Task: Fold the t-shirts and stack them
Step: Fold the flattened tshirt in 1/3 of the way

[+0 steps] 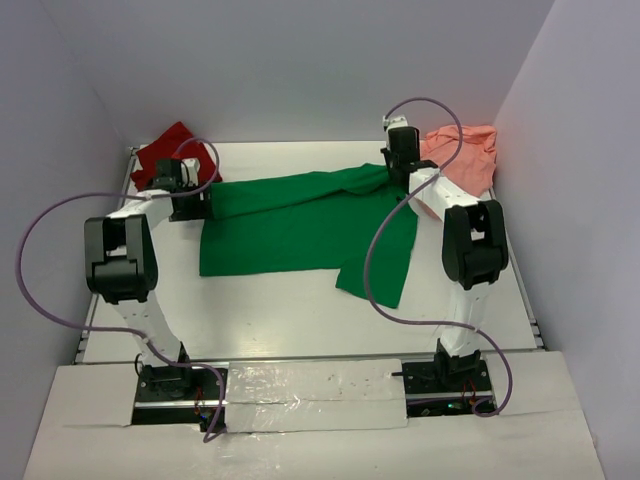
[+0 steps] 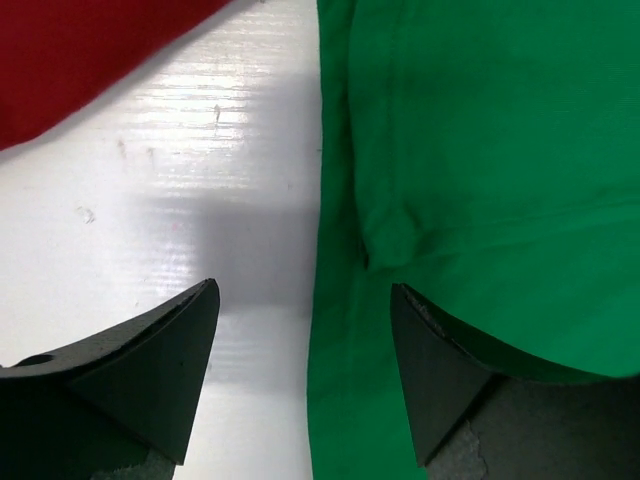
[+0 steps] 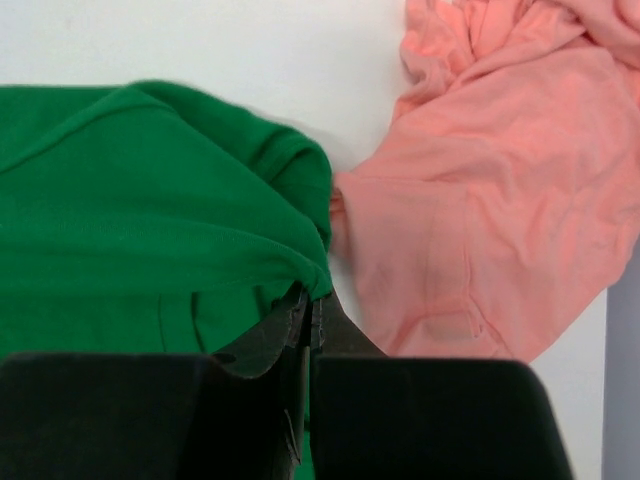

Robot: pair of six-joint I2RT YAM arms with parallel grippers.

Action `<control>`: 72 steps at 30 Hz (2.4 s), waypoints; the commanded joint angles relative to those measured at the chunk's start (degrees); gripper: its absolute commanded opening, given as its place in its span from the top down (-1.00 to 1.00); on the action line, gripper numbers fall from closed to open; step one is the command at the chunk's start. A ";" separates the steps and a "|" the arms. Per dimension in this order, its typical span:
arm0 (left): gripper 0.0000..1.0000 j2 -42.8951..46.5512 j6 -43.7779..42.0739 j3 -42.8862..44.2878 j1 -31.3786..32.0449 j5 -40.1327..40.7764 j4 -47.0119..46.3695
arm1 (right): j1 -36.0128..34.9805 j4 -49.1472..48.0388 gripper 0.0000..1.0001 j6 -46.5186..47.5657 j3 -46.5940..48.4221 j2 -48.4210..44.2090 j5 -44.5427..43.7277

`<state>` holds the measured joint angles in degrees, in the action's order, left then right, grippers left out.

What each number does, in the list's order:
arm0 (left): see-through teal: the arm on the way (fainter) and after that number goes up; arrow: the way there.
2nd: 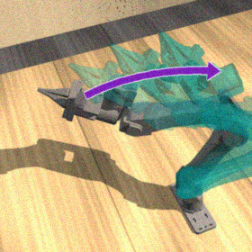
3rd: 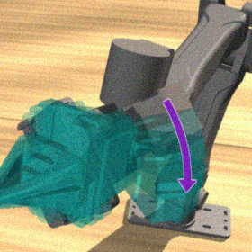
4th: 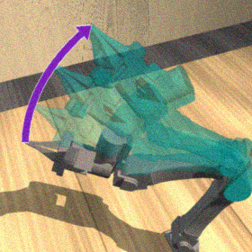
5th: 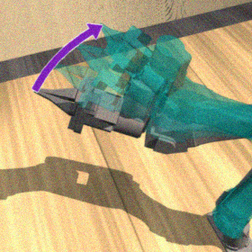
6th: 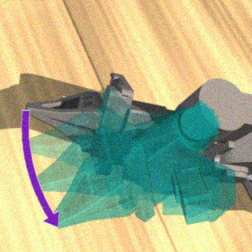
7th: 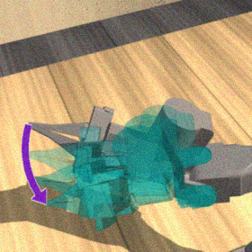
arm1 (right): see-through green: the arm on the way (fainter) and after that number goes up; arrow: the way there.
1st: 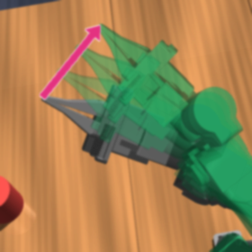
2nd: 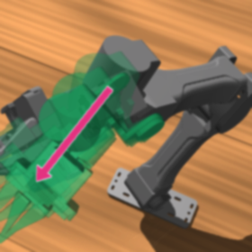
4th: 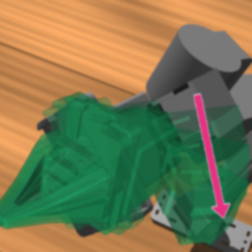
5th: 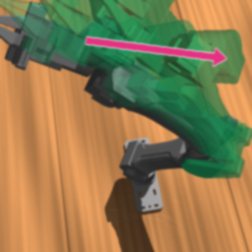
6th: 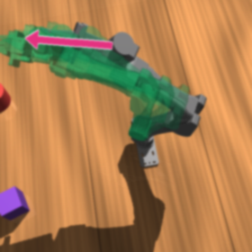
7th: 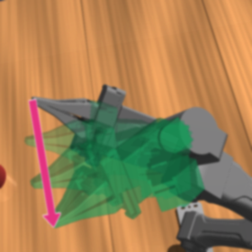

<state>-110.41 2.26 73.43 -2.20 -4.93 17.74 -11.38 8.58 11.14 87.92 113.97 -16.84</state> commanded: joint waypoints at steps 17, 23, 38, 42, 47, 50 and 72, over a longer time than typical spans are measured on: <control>-0.58 15.40 -0.59 -4.87 0.18 -1.04 -5.34 | -0.40 0.83 1.00 -2.87 -9.17 -9.91 0.58; -0.58 15.31 -0.68 -6.10 0.88 -1.49 -6.40 | -0.31 0.30 1.00 -3.84 -5.40 -8.51 1.46; -0.58 14.26 -1.20 -7.77 4.04 -0.61 -7.46 | -4.00 4.34 1.00 -7.53 17.02 5.65 1.63; -0.58 15.48 -1.65 -9.35 4.04 -0.17 -7.89 | -5.06 2.59 1.00 -6.31 10.63 2.32 0.67; -0.57 16.01 -1.65 -10.58 4.04 -0.52 -7.89 | -5.23 1.79 1.00 -4.90 1.75 -5.33 -0.91; -0.57 16.45 -1.65 -11.11 4.04 -0.87 -7.81 | -5.15 1.62 1.00 -3.93 -1.86 -10.94 -1.79; -0.57 20.15 -1.65 -14.37 4.66 -1.57 -6.49 | -2.69 2.75 1.00 -4.54 -14.52 -17.64 -4.52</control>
<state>-92.58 0.95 58.72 2.17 -5.26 12.23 -14.31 11.46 7.70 74.70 100.75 -21.43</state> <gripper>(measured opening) 0.789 0.022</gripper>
